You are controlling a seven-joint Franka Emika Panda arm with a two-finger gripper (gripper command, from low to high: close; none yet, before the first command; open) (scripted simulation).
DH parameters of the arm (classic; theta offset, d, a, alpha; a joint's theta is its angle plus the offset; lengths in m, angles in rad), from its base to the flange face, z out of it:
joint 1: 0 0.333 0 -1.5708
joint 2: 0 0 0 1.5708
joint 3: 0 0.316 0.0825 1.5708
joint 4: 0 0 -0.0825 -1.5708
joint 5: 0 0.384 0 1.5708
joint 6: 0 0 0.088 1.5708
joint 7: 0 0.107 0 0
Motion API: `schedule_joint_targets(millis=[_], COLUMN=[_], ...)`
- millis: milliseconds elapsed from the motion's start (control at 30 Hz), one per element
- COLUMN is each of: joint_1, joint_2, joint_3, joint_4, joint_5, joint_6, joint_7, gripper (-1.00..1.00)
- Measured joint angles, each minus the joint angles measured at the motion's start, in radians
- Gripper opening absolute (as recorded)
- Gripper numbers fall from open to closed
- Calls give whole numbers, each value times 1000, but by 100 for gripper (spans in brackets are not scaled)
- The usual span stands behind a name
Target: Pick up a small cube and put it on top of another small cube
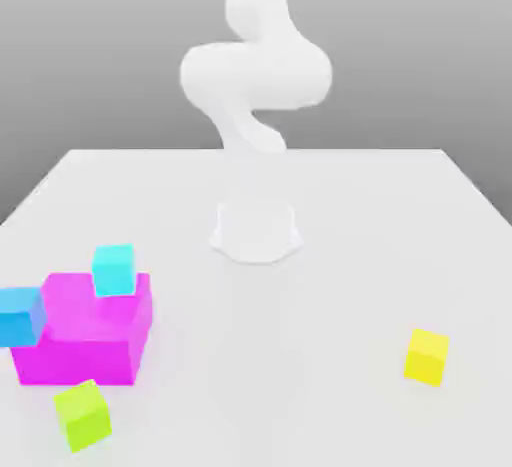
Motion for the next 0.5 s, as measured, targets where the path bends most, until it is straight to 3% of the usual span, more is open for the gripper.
schedule_joint_targets(millis=[300,500], joint_1=[71,81], joint_2=[325,545], joint_3=[-197,-297], joint_4=[-40,-66], joint_5=[31,108], joint_6=[122,200], joint_7=[-355,-628], gripper=[0,0])
